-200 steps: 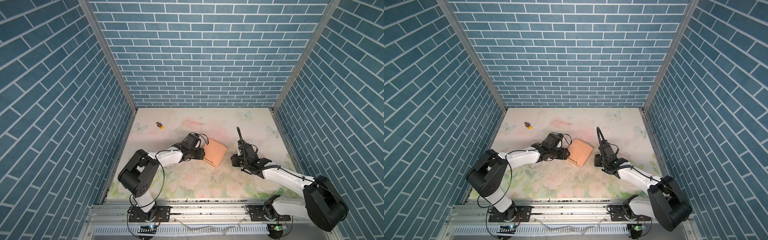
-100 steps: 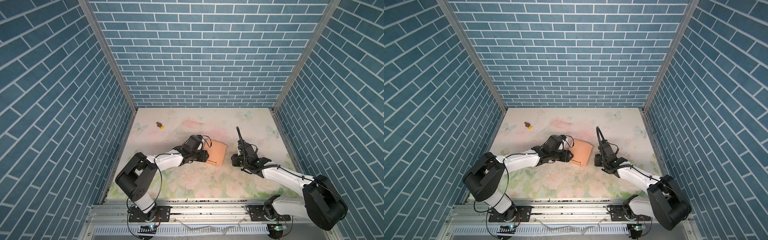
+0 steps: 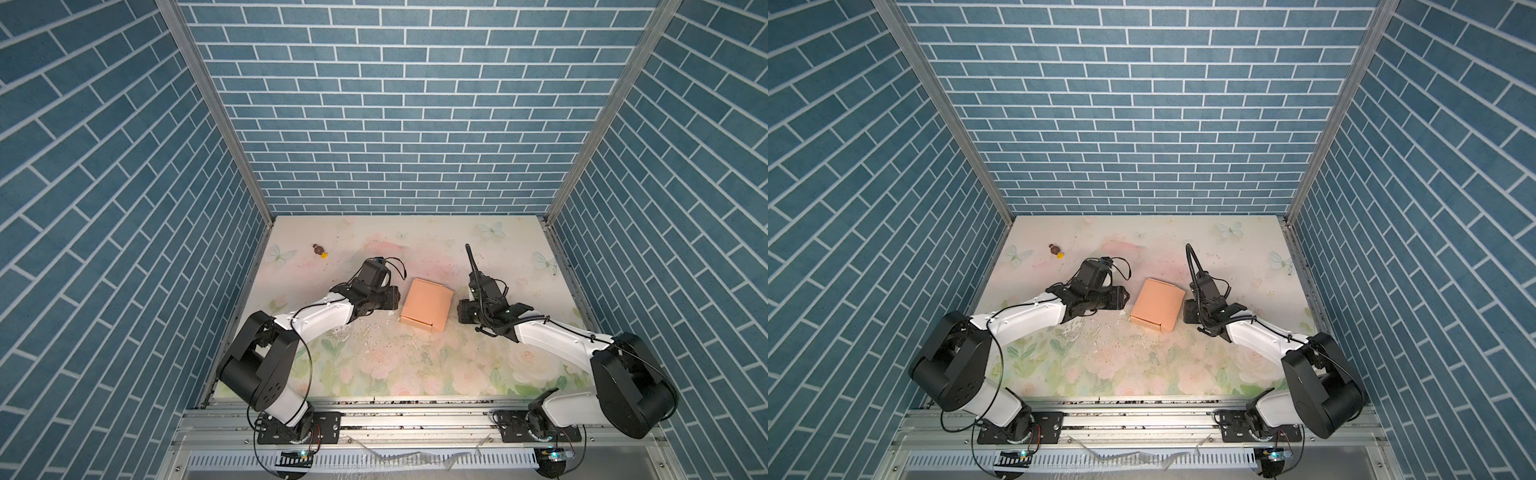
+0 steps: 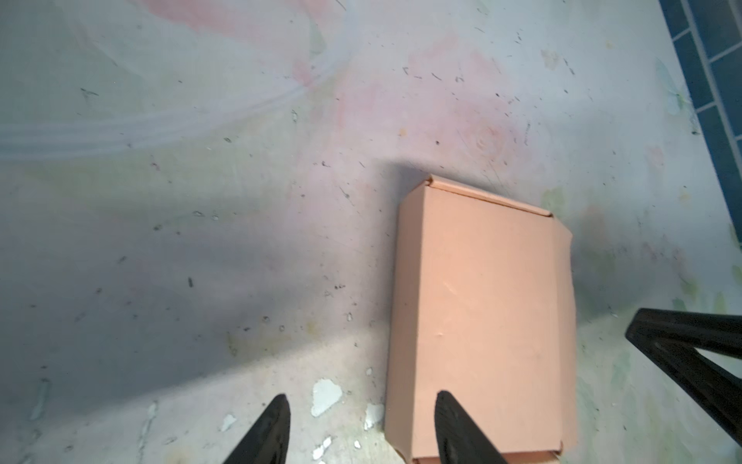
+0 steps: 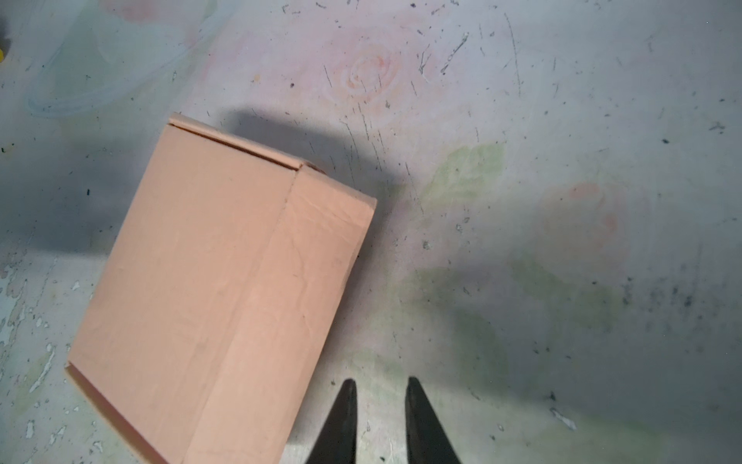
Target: Fold the paper box
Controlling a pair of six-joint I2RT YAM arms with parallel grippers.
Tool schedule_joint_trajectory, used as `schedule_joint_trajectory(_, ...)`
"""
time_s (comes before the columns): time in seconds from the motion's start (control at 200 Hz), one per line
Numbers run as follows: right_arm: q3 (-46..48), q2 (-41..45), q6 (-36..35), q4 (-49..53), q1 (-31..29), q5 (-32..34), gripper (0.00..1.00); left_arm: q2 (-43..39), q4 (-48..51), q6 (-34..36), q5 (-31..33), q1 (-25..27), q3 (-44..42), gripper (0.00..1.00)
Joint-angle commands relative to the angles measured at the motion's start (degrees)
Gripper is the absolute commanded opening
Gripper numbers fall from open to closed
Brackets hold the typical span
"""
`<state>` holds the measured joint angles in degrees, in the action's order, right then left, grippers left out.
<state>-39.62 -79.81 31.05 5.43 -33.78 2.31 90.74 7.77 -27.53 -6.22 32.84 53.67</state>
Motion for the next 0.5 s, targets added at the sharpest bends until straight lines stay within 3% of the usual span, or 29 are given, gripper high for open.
schedule_joint_trajectory(0.0, -2.27, -1.34, -0.9, 1.23, 0.15, 0.72, 0.24, 3.54, 4.19, 2.11, 3.37, -0.4, 3.41, 0.59)
schedule_joint_trajectory(0.495, -5.97, -5.3, 0.31, 4.37, 0.12, 3.24, 0.24, 11.59, -0.92, 4.47, -0.22, 0.98, 5.55, 0.59)
